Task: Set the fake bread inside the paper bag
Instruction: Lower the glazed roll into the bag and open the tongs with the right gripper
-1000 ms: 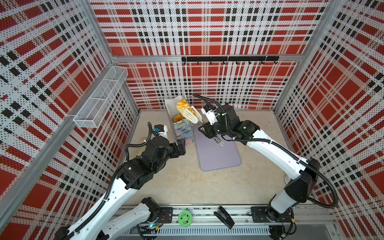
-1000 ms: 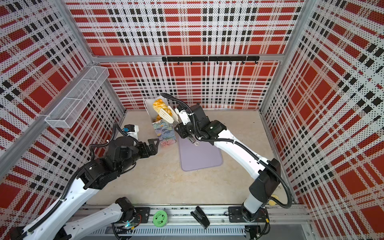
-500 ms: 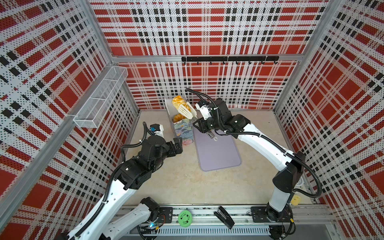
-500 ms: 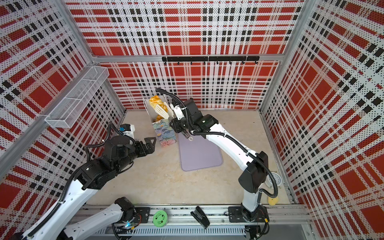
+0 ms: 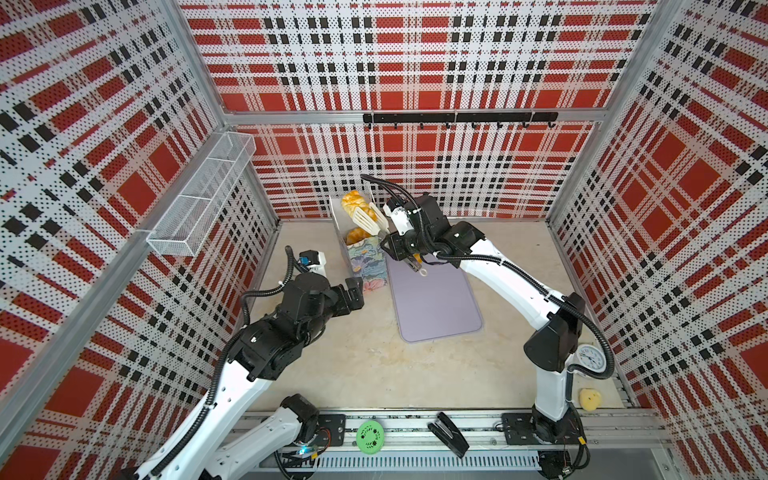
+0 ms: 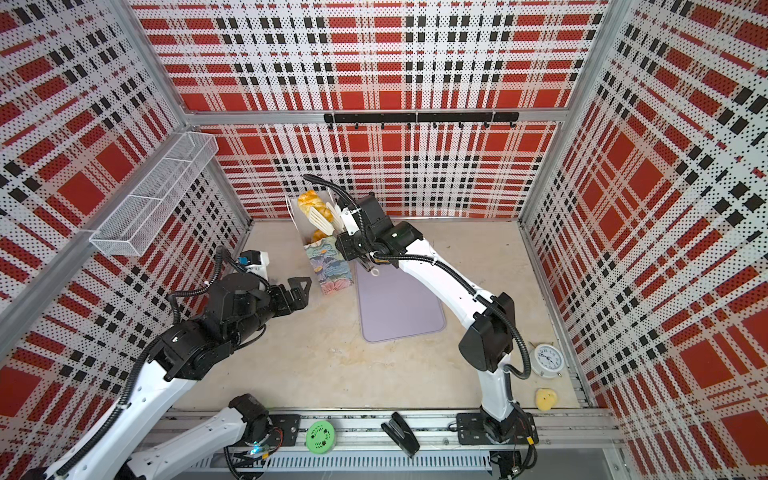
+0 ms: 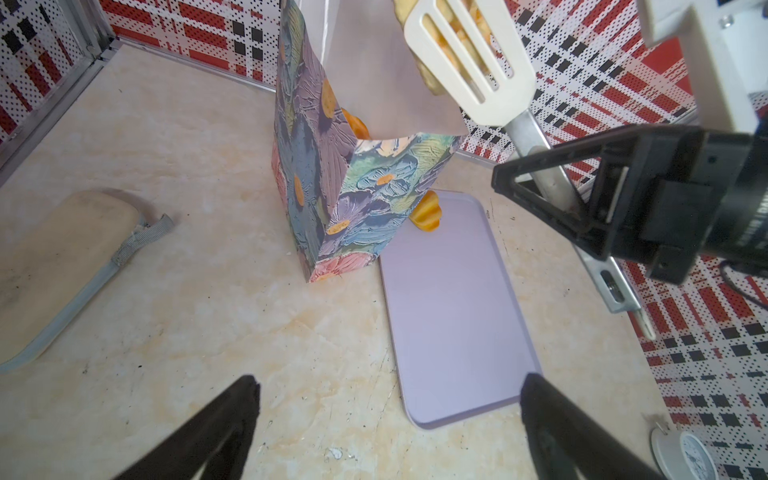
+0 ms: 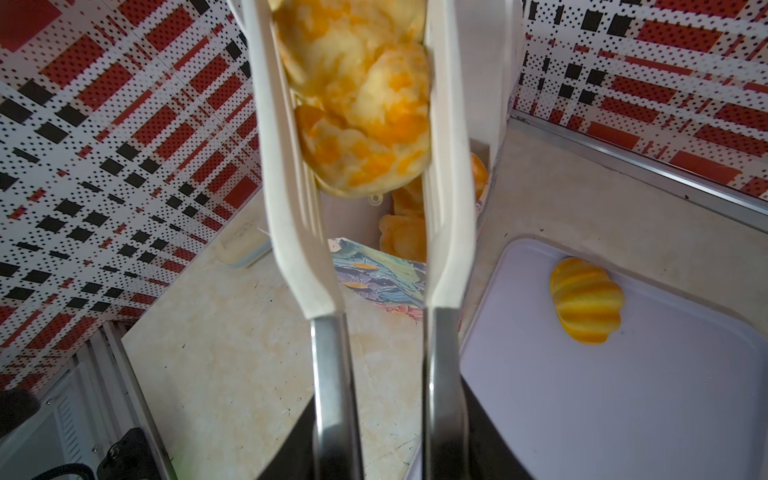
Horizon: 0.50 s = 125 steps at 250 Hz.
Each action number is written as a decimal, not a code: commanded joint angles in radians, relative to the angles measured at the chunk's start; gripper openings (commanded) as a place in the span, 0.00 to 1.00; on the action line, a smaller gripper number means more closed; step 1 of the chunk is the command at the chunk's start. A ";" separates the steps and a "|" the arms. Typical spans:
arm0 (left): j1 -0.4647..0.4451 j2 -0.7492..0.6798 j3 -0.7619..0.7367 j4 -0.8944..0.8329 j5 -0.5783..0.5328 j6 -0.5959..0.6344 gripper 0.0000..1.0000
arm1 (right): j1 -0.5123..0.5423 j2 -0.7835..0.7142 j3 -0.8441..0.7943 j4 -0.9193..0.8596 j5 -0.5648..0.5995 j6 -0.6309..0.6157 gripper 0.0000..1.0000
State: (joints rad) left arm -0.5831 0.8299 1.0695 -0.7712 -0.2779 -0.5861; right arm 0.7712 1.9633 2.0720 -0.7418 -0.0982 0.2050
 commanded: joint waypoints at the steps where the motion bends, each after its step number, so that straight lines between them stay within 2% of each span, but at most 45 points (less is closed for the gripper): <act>1: 0.007 0.009 -0.005 -0.005 0.009 -0.004 0.99 | 0.006 0.021 0.062 0.020 0.021 -0.012 0.43; 25: 0.007 0.016 -0.003 -0.004 0.014 -0.004 0.99 | 0.005 0.037 0.086 0.001 0.049 -0.014 0.45; 102: 0.007 0.019 -0.009 0.000 0.026 -0.005 0.99 | 0.005 0.048 0.130 -0.025 0.067 -0.050 0.62; 125: 0.006 0.020 -0.008 -0.001 0.028 -0.005 0.99 | 0.006 0.042 0.136 -0.034 0.071 -0.056 0.62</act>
State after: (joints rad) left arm -0.5831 0.8501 1.0683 -0.7723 -0.2535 -0.5861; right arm 0.7723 2.0075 2.1662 -0.8036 -0.0456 0.1768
